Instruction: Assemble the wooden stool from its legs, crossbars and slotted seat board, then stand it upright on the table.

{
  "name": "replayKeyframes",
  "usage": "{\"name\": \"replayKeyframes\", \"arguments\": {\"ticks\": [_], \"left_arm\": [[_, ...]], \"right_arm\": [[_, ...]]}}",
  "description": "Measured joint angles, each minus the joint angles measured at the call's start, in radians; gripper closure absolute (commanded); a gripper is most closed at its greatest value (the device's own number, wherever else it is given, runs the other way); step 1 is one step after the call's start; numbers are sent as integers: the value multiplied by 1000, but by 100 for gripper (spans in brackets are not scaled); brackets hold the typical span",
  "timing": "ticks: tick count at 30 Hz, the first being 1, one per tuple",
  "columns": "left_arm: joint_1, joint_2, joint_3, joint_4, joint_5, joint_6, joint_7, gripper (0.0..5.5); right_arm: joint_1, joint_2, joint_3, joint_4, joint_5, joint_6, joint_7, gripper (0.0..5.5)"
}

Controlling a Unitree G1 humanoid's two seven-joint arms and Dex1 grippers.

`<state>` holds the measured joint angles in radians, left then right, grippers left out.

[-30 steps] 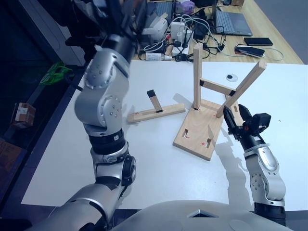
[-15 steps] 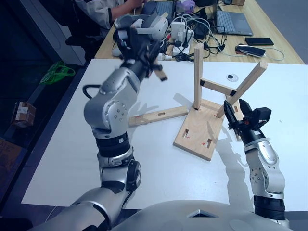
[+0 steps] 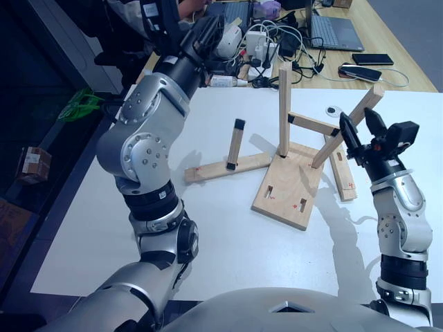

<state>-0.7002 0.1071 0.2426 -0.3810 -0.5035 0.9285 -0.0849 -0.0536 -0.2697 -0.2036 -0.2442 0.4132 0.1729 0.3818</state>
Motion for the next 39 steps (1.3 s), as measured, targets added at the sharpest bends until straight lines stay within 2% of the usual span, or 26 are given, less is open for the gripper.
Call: {"name": "replayKeyframes", "arguments": {"ticks": [1, 5, 7, 9, 13, 16, 17, 23, 30, 39], "left_arm": [[7, 14, -6, -1, 0, 1, -7, 549], [96, 142, -86, -6, 24, 39, -82, 549], [154, 293, -214, 47, 76, 108, -156, 549], [153, 327, -281, 183, 126, 123, -178, 531], [-30, 302, -412, 574, 222, 21, -289, 466], [-210, 241, -489, 854, 296, -95, -378, 466], [-253, 220, -507, 947, 319, -128, -403, 446], [-376, 130, -537, 1364, 422, -288, -516, 360], [-450, 71, -501, 1552, 454, -306, -625, 264], [-468, 31, -441, 1647, 494, -283, -621, 258]], "right_arm": [[2, -4, 2, 0, 2, 8, 3, 237], [29, -7, 17, -26, 24, 32, 35, 237], [47, -15, 19, -27, 30, 49, 42, 237], [49, -17, 23, -27, 30, 56, 41, 237], [50, -15, 38, -29, 32, 85, 39, 237], [48, -12, 50, -33, 33, 100, 38, 237], [48, -11, 55, -35, 34, 106, 38, 237], [48, 15, 80, -56, 35, 137, 18, 237], [48, 25, 101, -66, 35, 169, 15, 237], [29, 31, 111, -66, 35, 182, -2, 237]]}}
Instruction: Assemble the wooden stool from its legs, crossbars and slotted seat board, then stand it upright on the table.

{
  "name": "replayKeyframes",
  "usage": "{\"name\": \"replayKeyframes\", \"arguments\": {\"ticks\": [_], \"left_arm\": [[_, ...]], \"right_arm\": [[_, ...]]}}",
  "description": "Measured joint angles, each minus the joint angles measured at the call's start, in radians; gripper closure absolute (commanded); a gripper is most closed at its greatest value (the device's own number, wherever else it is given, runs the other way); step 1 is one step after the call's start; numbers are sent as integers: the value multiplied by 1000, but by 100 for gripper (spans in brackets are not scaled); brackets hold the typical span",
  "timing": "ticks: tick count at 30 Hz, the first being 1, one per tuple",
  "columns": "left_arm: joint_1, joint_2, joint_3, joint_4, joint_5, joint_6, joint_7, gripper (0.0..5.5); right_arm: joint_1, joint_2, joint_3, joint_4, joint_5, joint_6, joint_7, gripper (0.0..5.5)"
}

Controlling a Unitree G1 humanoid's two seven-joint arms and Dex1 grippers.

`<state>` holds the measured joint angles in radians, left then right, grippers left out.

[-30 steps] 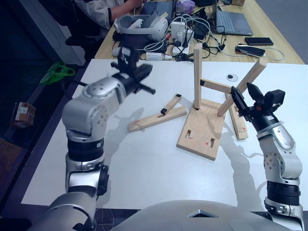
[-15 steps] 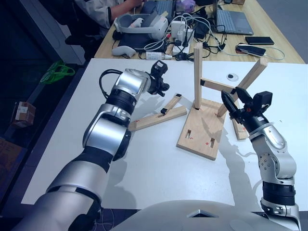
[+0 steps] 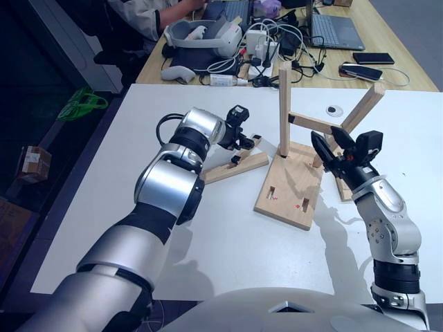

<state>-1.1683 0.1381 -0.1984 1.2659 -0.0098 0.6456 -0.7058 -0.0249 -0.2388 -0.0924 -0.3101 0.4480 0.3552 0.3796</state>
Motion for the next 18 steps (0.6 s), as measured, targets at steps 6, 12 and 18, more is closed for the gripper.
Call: {"name": "replayKeyframes", "arguments": {"ticks": [6, 12, 18], "left_arm": [[-29, -1, 83, 21, -13, 50, -11, 258], [-37, 0, 130, 52, -13, 115, 17, 258], [-28, 1, 114, 53, 41, 126, 14, 258]], "right_arm": [[-20, 9, 1, 0, -1, 8, -23, 237], [-57, 13, 2, 2, -2, 25, -44, 237], [-62, 13, 1, 2, -3, 36, -47, 237]]}}
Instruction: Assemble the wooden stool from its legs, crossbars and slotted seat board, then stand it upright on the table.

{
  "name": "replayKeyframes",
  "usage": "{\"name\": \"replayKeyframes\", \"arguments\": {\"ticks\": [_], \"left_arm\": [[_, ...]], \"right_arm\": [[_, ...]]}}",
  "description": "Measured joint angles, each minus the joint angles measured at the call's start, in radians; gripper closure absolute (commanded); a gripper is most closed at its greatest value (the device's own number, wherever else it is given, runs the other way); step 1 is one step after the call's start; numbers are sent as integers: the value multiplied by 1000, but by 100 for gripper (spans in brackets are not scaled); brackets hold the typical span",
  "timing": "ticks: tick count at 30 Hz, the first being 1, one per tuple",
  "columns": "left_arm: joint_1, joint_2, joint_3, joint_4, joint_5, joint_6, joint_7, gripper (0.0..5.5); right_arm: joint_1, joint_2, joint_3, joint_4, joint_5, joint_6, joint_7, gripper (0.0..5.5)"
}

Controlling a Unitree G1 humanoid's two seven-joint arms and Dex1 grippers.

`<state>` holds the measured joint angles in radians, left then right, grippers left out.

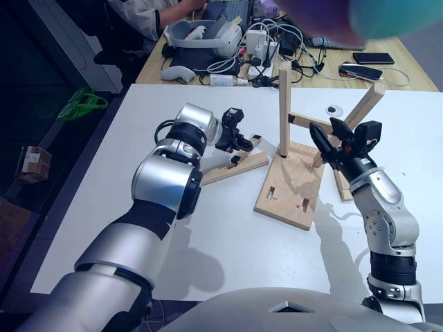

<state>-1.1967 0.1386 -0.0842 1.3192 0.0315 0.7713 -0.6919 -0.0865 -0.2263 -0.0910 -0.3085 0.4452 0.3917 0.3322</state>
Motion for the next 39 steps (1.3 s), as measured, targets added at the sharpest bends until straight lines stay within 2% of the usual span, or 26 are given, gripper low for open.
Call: {"name": "replayKeyframes", "arguments": {"ticks": [5, 16, 22, 27, 31, 34, 39], "left_arm": [[28, 0, -42, 1, 50, -2, -41, 258], [54, 14, -65, -1, 78, -16, -143, 423], [72, 53, -49, -11, 74, -59, -153, 423], [74, 92, -3, -58, 41, -88, -142, 423], [80, 178, 12, -237, 58, -195, -48, 423], [84, 244, 17, -552, 88, -314, 63, 423], [129, 212, 17, -1079, 116, -365, 224, 423]], "right_arm": [[-9, 0, -2, 0, -2, 7, -17, 237], [-33, 4, -9, 4, -32, 6, -52, 237], [-40, 13, -23, 15, -31, 14, -78, 237], [-124, 12, -88, 58, 2, 68, -118, 237], [-300, -16, -215, 120, 124, 225, -202, 237], [-437, -50, -320, 160, 252, 312, -234, 237], [-530, -52, -405, 118, 565, 407, -220, 237]]}}
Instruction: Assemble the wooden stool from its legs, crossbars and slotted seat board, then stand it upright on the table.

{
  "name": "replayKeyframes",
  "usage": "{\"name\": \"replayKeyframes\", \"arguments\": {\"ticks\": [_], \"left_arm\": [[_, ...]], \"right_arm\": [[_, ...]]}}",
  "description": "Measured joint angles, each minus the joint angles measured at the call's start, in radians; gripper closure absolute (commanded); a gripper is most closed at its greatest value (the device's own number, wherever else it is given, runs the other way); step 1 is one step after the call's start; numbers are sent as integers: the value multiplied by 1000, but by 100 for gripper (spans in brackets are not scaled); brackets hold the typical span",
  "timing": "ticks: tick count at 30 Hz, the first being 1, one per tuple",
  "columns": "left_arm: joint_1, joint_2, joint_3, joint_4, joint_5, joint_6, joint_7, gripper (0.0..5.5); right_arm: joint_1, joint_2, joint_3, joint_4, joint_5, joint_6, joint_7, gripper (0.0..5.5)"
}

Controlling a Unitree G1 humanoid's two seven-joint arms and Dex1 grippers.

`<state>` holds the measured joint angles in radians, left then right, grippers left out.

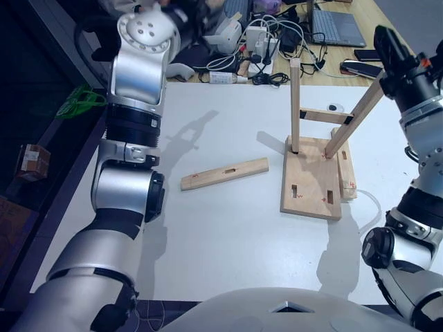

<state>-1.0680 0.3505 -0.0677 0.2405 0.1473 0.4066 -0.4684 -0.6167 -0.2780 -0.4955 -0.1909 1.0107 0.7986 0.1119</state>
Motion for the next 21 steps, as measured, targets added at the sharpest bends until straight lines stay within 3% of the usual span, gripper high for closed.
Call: {"name": "replayKeyframes", "arguments": {"ticks": [3, 10, 19, 21], "left_arm": [[28, -58, -40, -196, -2, -1, 29, 423], [71, -97, -164, -282, 19, -41, 20, 423], [89, -99, -193, -321, -2, -44, -29, 423], [103, -98, -202, -330, -2, -44, -37, 423]], "right_arm": [[-33, -3, 23, -62, 160, 59, 16, 237], [-65, 37, 88, -88, 335, 57, -36, 237], [-103, 79, 153, -31, 326, -40, -58, 237], [-107, 80, 160, -25, 318, -59, -57, 263]]}}
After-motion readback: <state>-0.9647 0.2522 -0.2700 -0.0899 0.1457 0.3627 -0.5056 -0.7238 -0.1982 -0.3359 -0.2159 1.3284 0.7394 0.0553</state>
